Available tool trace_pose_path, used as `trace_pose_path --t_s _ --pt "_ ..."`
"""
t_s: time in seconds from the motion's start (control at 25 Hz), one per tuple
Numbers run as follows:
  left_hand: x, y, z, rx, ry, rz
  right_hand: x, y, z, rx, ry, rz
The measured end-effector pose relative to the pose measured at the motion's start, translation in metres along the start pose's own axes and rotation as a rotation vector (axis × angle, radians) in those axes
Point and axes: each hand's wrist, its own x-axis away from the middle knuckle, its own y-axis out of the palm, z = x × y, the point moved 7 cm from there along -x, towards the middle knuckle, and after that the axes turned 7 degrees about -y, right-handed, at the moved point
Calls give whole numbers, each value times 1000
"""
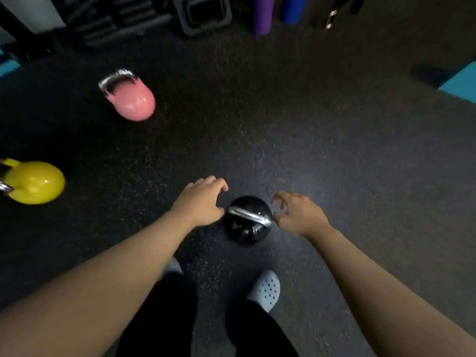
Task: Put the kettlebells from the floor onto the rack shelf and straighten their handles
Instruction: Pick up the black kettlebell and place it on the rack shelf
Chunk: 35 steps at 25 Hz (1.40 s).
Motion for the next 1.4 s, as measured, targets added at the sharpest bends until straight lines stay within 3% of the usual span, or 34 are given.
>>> trace_pose_path --t_s 0.24,0.44,0.6,0.88,1.08,1.4 --pt "-104 160 -23 -242 73 -133 -74 150 93 51 119 -125" --pt "-152 230 -35 -43 135 -240 -121 200 126 11 128 -89" --pt "-156 222 -45 112 213 -425 -126 190 115 -122 132 -163" --pt "-172 62 -46 357 192 -288 -170 46 20 -230 127 0" --pt "-205 -91 -84 324 219 -76 -244 -68 -89 -116 -21 91" --pt "-283 -358 -205 210 186 367 -420 -222 -283 55 -306 311"
